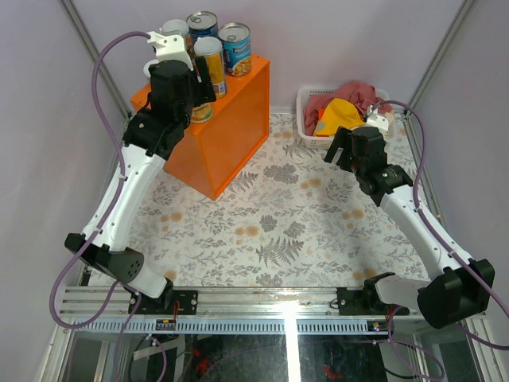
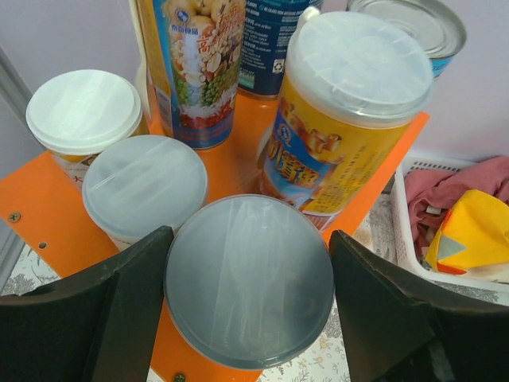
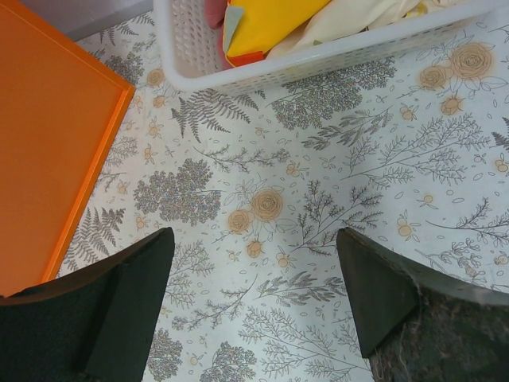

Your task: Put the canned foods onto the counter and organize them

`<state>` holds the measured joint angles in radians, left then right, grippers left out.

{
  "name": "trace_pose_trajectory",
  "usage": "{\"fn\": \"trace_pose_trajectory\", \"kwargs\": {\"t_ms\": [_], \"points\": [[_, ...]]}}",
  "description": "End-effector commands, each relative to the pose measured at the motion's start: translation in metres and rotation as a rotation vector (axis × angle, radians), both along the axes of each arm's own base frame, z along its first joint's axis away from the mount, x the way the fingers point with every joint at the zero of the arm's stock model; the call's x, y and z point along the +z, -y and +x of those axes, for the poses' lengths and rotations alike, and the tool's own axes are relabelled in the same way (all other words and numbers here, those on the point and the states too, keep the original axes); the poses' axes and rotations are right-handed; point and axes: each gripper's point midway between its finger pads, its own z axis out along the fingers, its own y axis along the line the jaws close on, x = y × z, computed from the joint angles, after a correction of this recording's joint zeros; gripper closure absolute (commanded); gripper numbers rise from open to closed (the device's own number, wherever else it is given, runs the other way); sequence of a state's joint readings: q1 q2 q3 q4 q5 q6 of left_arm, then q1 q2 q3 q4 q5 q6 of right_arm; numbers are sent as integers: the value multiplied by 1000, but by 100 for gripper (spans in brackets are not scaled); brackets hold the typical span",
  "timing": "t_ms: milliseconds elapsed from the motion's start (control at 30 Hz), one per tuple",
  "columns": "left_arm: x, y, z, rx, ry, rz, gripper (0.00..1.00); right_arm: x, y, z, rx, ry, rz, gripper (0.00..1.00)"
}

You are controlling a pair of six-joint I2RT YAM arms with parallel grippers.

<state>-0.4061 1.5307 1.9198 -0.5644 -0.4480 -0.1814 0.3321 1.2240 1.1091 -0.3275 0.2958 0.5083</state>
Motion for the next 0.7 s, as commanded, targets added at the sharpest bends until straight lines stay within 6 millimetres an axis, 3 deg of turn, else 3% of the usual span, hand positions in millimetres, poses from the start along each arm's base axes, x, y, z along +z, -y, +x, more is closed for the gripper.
{"fn": "trace_pose_trajectory", "kwargs": {"t_ms": [0, 667], "points": [[47, -2, 1, -20, 131, -75, 100, 20, -4, 2, 5, 72, 28, 10], [32, -9, 12, -1, 93, -66, 100, 16, -6, 7, 7, 64, 29, 10]]}}
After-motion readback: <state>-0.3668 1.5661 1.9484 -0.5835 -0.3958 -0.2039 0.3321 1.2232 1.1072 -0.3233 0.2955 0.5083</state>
